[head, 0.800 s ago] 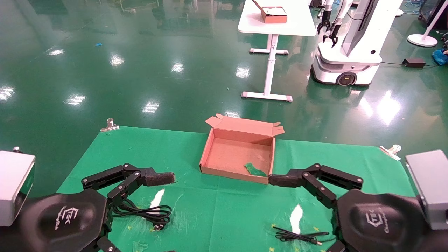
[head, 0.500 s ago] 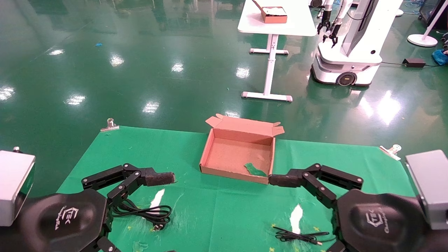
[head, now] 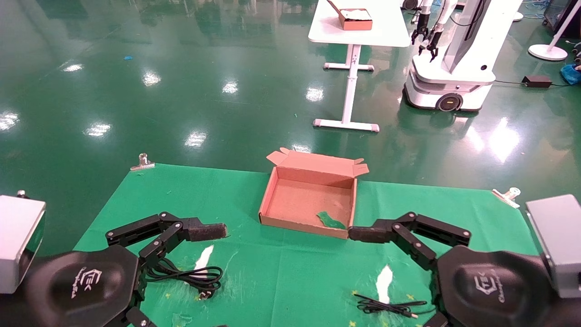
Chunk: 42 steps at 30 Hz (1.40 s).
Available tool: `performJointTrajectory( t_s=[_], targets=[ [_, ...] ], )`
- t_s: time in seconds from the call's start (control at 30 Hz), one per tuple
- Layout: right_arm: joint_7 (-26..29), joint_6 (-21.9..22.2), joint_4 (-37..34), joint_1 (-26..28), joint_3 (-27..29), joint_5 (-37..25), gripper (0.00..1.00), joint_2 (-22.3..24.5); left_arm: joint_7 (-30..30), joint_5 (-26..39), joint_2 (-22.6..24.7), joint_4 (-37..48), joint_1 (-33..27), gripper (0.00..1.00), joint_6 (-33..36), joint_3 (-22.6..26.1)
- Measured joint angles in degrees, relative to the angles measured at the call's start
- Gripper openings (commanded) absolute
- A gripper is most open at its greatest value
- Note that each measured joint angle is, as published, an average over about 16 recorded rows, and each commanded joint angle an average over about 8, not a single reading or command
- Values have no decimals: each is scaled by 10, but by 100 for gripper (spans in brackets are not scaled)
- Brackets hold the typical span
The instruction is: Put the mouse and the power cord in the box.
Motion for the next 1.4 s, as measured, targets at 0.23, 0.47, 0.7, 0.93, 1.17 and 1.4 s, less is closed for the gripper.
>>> performJointTrajectory(
  t_s=[0.23, 0.47, 0.7, 0.93, 1.17, 1.4],
  targets=[
    [0, 0, 0, 0, 0, 0, 100, 0, 0, 0, 0, 0, 0, 100, 0, 0],
    [0, 0, 0, 0, 0, 0, 100, 0, 0, 0, 0, 0, 0, 100, 0, 0],
    [0, 0, 0, 0, 0, 0, 100, 0, 0, 0, 0, 0, 0, 100, 0, 0],
    [0, 0, 0, 0, 0, 0, 100, 0, 0, 0, 0, 0, 0, 100, 0, 0],
    [0, 0, 0, 0, 0, 0, 100, 0, 0, 0, 0, 0, 0, 100, 0, 0],
    [0, 0, 0, 0, 0, 0, 100, 0, 0, 0, 0, 0, 0, 100, 0, 0]
  ],
)
